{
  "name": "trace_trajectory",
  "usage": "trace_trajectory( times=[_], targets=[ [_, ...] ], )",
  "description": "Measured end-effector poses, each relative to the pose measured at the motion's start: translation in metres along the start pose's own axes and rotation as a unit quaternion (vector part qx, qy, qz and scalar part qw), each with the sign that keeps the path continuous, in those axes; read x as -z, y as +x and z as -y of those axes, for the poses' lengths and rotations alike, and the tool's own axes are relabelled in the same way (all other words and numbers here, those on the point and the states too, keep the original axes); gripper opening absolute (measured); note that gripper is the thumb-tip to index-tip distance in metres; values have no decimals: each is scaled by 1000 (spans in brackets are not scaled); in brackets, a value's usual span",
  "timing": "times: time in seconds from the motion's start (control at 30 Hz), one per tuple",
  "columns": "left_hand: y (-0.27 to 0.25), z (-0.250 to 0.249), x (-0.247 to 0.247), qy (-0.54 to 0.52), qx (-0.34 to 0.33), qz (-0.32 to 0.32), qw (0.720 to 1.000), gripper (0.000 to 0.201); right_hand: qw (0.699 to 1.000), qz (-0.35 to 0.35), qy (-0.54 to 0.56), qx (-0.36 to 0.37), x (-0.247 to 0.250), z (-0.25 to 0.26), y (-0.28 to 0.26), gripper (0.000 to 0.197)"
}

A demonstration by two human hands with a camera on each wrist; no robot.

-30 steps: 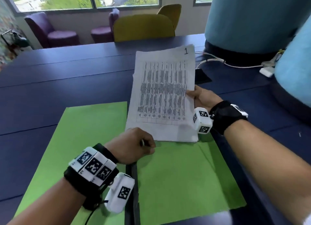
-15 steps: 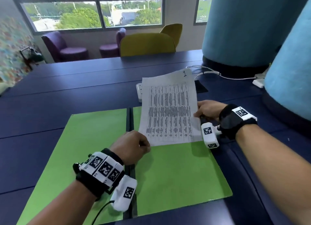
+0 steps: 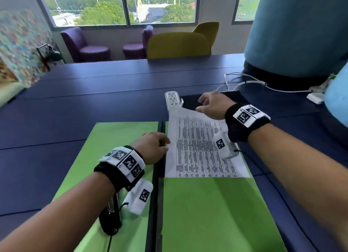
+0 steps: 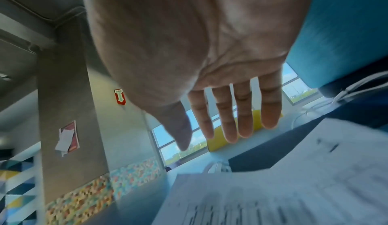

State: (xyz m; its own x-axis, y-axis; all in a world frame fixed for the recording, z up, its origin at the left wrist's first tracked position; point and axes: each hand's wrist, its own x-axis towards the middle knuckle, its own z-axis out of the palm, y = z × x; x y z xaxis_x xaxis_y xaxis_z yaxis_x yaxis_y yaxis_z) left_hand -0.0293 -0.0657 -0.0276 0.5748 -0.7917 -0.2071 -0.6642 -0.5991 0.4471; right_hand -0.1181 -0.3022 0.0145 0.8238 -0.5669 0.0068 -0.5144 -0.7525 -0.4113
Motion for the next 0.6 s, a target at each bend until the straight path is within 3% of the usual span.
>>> trace_trajectory(
  times=[0.17, 0.3, 0.43, 0.6],
  targets=[
    [22, -14, -7, 125, 24, 26, 991, 45, 989, 98, -113, -2, -49, 29, 40, 34],
    [25, -13, -10, 165, 10, 17, 986, 44, 988, 102, -112, -20, -62, 23, 50, 28],
    [25, -10, 2, 111, 23, 30, 993, 56, 995, 75, -70, -5, -61, 17, 52, 27],
    [27, -11, 10, 124, 32, 30, 991, 46, 993, 80, -86, 24, -67, 24, 38, 23]
  ],
)
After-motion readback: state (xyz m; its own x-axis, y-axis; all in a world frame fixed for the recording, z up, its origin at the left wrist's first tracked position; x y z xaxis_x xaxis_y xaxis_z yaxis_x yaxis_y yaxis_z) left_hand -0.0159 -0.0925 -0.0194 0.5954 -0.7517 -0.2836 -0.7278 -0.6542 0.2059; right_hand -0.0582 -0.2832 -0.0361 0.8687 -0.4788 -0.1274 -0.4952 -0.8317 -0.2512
